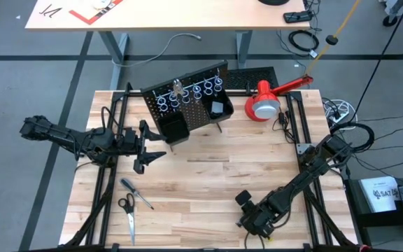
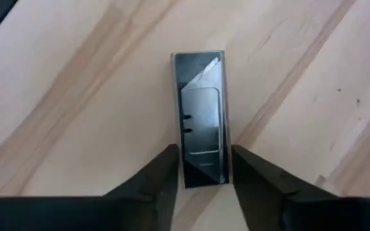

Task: Hang tools onto peg board
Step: Put the blade dispenser into the bottom black basket on the pegboard

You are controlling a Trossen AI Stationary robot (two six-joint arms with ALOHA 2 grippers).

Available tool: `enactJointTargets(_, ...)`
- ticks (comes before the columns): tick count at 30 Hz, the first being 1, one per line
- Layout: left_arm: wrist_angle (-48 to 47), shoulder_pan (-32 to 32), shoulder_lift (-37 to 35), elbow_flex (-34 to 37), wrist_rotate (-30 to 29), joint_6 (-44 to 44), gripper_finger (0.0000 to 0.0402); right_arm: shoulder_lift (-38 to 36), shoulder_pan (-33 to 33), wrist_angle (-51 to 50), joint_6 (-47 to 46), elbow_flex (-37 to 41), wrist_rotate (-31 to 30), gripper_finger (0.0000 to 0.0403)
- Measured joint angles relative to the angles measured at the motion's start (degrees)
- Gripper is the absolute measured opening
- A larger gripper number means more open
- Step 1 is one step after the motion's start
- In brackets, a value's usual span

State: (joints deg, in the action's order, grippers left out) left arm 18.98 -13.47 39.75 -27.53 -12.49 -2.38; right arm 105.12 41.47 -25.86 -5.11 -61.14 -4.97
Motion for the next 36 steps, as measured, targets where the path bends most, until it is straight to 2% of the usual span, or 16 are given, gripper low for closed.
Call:
enactJointTargets(3,0.06,0.0,0.0,0.0,0.0,0.09,0.027,0.32,-1.06,1.83,1.7,0.09,2.72,0.0179)
enactJointTargets(5,0.17,0.0,0.0,0.0,0.0,-0.17,0.027,0.85,-1.53,2.44,2.02,0.03,3.68,0.0184)
enactJointTargets(7,0.25,0.0,0.0,0.0,0.0,-0.19,0.027,1.69,-1.86,2.85,2.28,-0.12,4.36,0.0172)
enactJointTargets(12,0.19,0.0,0.0,0.0,0.0,-0.28,0.027,3.28,-2.42,3.84,4.59,-0.18,5.52,0.0102)
enactJointTargets(21,0.17,0.0,0.0,0.0,0.0,0.07,0.027,1.25,-5.3,1.91,4.55,-0.04,5.14,0.0102)
enactJointTargets(31,-0.06,0.0,0.0,0.0,0.0,-0.19,0.027,-2.15,-10.07,-3.87,10.91,-4.12,-11.31,0.0102)
enactJointTargets(36,0.0,0.0,0.0,0.0,0.24,-0.21,0.027,-4.21,-13.26,-9.75,17.82,-10.6,-22.28,0.0102)
